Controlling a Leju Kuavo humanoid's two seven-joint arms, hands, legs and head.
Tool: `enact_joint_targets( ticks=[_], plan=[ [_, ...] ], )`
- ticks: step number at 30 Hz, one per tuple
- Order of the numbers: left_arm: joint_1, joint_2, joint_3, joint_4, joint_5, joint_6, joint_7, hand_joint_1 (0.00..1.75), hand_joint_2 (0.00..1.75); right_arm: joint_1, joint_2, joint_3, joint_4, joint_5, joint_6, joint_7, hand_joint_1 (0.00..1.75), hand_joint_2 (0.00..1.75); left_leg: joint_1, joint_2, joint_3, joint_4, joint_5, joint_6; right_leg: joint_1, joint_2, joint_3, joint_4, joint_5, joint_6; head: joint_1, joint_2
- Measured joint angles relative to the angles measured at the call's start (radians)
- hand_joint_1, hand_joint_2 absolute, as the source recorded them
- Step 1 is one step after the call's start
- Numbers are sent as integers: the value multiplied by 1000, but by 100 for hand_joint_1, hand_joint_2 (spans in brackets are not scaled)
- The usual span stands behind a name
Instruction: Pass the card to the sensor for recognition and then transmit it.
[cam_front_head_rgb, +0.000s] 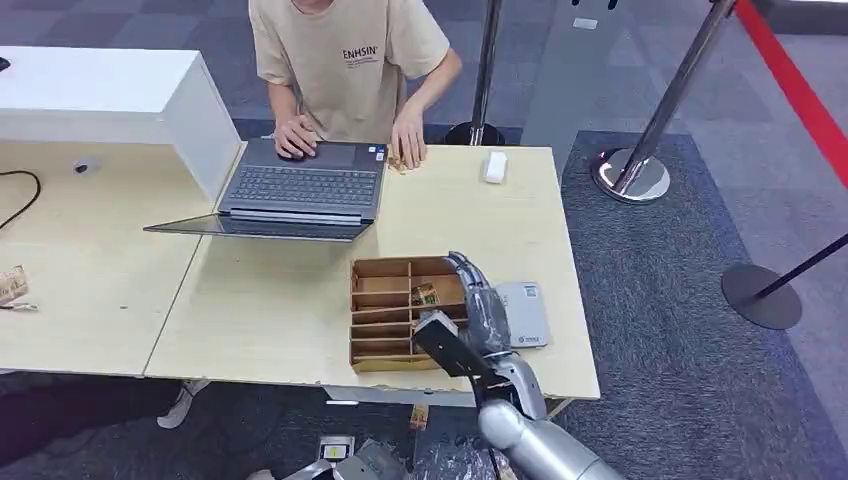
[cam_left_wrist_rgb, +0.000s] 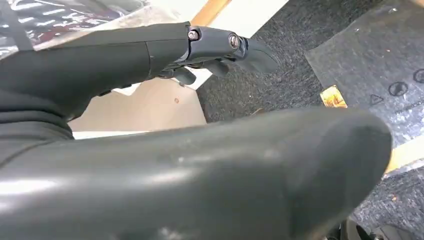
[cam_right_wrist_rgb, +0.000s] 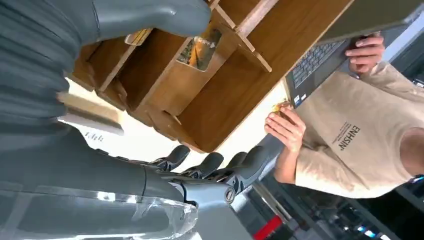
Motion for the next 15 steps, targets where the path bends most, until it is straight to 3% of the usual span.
enact_joint_targets(
  ticks=[6, 15],
  plan=[
    [0, 0, 0, 0, -6, -1, -8, 0, 0, -3, 23, -38, -6, -54, -2, -66, 2, 175, 0, 0, 0, 0, 0, 0, 0, 0, 0, 0, 0, 0, 0, 0],
    [-1, 0, -2, 0, -17, -4, -17, 0, 0, -26, 72, -114, -59, -59, -3, -91, 0, 175, 0, 0, 0, 0, 0, 0, 0, 0, 0, 0, 0, 0, 0, 0]
  ],
)
